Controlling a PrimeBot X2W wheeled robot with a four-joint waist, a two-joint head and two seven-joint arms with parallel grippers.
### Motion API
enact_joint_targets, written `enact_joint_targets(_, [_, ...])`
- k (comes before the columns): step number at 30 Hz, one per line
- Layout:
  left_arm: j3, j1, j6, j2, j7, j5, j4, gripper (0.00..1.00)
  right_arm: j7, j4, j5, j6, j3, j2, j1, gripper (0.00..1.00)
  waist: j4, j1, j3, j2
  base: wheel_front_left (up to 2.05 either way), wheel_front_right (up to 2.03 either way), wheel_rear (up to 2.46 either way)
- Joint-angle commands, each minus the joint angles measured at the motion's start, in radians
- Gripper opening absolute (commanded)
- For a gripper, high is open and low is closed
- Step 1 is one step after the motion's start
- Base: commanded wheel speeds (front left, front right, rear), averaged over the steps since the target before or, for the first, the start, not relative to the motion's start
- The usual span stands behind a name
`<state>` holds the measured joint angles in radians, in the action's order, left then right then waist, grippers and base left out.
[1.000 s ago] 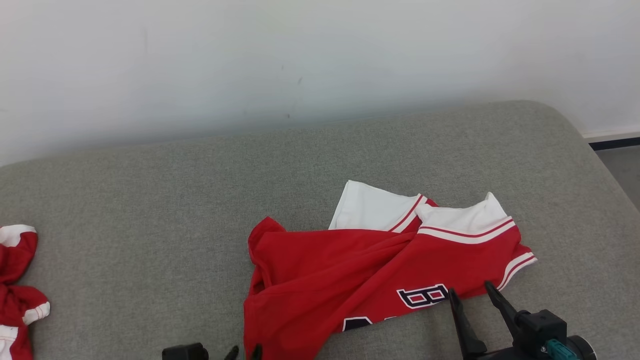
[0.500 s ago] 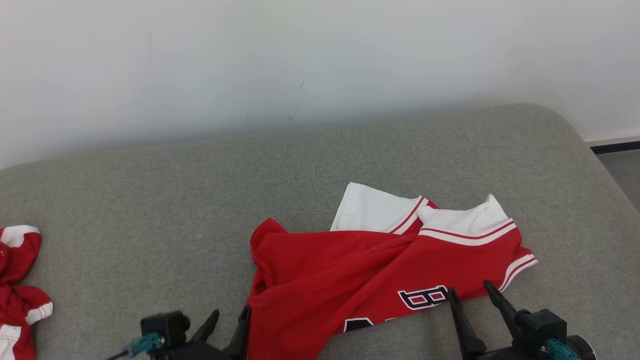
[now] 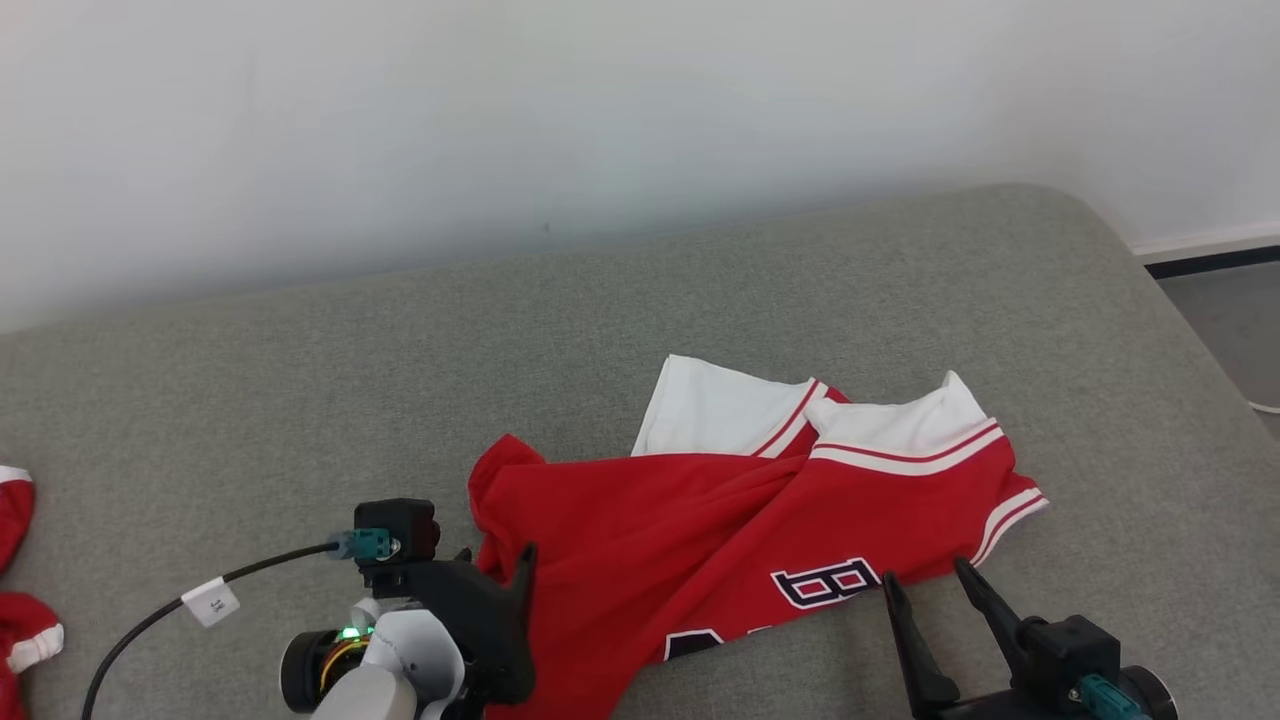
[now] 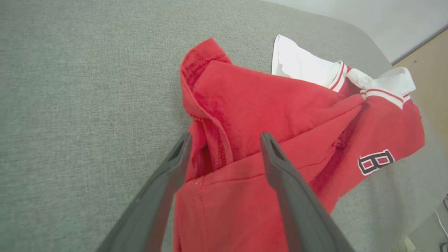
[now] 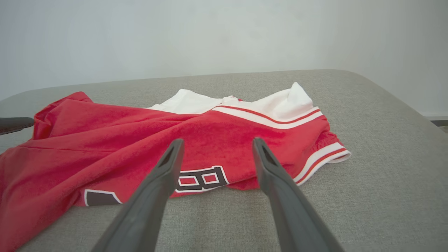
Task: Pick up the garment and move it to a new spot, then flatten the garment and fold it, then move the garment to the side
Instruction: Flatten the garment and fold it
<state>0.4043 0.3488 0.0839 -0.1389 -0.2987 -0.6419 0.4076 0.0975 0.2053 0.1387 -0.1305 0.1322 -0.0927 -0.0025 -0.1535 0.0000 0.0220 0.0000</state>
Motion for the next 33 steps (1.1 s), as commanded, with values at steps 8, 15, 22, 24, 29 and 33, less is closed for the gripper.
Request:
enact_joint_targets(8, [0.018,0.036,0.088,-0.019,-0.001,0.074,0.051,1.0,0.015,0.007,0.001,-0.001,-0.004,0.01,-0.006,1.0,-0.031,0.0,0.017,0.0,0.0,0.0,0.0])
enact_joint_targets(15, [0.033,0.026,0.079,-0.023,-0.006,0.069,0.058,0.0,0.015,0.011,-0.003,-0.001,-0.005,0.014,-0.01,1.0,-0.025,0.0,0.013,0.0,0.0,0.0,0.0])
enact_joint_targets(22, [0.024,0.04,0.071,-0.026,0.037,0.067,0.062,0.0,0.014,0.011,0.0,-0.001,0.0,0.01,-0.013,1.0,-0.018,0.0,0.011,0.0,0.0,0.0,0.0])
enact_joint_targets(24, [0.016,0.055,0.071,-0.037,0.062,0.074,0.065,0.0,0.013,0.009,0.004,-0.001,0.002,0.008,-0.015,1.0,-0.017,0.0,0.014,0.0,0.0,0.0,0.0])
enact_joint_targets(29, [0.002,0.096,0.058,-0.071,0.111,0.093,0.092,0.0,0.011,0.003,0.01,-0.001,0.008,0.005,-0.017,1.0,-0.017,0.0,0.029,0.0,0.0,0.0,0.0])
enact_joint_targets(33, [-0.012,0.146,0.051,-0.097,0.135,0.1,0.124,0.0,0.015,-0.001,0.012,-0.001,0.008,0.002,-0.028,1.0,-0.02,0.0,0.055,0.0,0.0,0.0,0.0])
